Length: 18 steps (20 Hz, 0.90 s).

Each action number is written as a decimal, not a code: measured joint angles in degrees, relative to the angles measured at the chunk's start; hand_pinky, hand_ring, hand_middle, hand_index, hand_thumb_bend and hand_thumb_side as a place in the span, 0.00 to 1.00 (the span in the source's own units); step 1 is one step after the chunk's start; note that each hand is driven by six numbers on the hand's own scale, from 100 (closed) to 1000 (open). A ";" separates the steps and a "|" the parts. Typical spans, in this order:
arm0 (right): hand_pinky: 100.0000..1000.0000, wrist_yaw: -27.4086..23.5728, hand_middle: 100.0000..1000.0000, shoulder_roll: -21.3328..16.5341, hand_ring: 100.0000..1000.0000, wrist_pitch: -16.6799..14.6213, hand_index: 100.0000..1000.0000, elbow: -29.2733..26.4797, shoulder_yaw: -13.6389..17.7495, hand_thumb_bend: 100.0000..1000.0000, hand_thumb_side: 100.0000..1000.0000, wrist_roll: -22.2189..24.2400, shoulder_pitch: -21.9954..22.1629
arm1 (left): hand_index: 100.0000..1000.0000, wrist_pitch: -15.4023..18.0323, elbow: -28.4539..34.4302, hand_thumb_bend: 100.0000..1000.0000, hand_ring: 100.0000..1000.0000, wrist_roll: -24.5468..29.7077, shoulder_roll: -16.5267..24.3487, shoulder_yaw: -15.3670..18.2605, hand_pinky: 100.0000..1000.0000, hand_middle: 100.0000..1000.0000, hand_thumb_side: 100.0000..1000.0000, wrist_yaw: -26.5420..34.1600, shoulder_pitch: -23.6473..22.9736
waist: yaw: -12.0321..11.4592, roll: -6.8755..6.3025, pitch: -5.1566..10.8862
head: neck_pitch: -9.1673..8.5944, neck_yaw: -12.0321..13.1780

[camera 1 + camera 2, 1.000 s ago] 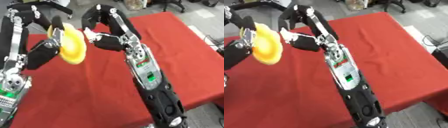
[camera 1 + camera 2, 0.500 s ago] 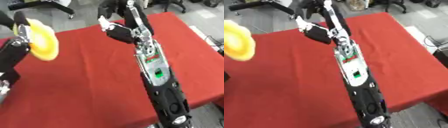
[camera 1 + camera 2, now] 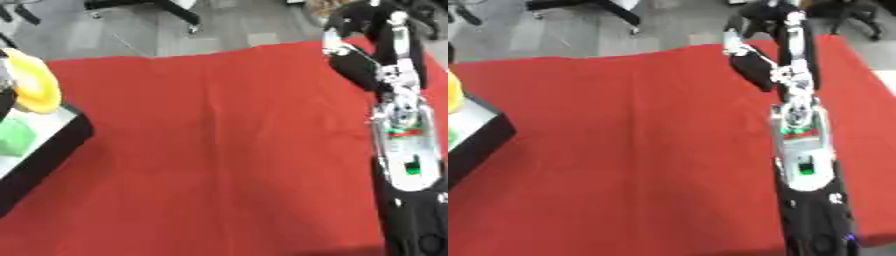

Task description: Pick up the objects with one hand, pass them to the other hand, and then place them into the box on the other side of the table.

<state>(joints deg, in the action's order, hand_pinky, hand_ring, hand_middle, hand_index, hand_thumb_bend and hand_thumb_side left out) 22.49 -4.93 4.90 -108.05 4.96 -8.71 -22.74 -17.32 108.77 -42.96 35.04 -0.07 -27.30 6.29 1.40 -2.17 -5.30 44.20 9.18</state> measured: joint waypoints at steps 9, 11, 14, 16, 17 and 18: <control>0.67 -0.49 0.26 -0.94 0.68 1.07 0.17 -0.02 2.72 0.00 0.00 -2.28 3.18 | 0.49 -6.57 -16.10 0.00 0.48 3.92 5.59 1.95 0.53 0.49 0.00 1.00 -0.30 | 1.11 0.00 0.21 | 0.00 0.76; 0.68 -0.71 0.26 -0.94 0.68 1.04 0.17 -0.02 2.72 0.00 0.00 -2.27 3.26 | 0.80 -9.74 -19.00 0.26 0.71 7.22 6.30 1.30 0.67 0.75 0.33 1.04 0.44 | 1.32 0.00 0.22 | 0.00 0.39; 0.67 -1.06 0.26 -0.94 0.68 0.92 0.17 0.00 2.84 0.00 0.00 -2.18 3.65 | 0.90 -12.86 -19.90 0.56 0.80 14.88 6.66 0.84 0.74 0.85 0.67 -0.27 0.75 | 1.39 0.00 0.23 | 0.01 0.08; 0.67 -1.14 0.26 -0.94 0.68 0.89 0.17 0.01 3.06 0.00 0.00 -2.16 3.69 | 0.94 -13.72 -17.92 0.64 0.83 20.12 6.70 1.28 0.76 0.90 0.73 -2.39 0.51 | 1.35 0.00 0.23 | 0.01 -0.27; 0.68 -1.18 0.26 -0.94 0.68 0.87 0.17 0.01 3.08 0.00 0.00 -2.17 3.83 | 0.95 -14.08 -16.41 0.68 0.85 22.29 6.70 1.77 0.77 0.92 0.75 -3.68 0.12 | 1.32 0.00 0.23 | 0.01 -0.42; 0.68 -1.20 0.26 -0.94 0.68 0.84 0.17 0.01 3.11 0.00 0.00 -2.20 3.98 | 0.96 -14.45 -14.64 0.68 0.86 24.20 6.70 2.32 0.78 0.93 0.75 -4.92 -0.33 | 1.26 0.00 0.23 | 0.01 -0.60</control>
<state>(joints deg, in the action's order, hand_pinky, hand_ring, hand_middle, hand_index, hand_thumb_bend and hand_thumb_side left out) 21.28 -5.87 5.75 -108.04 8.07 -10.90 -18.75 -31.77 94.13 -18.76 41.74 2.24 -32.22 5.96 2.65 -2.17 -5.08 44.21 8.58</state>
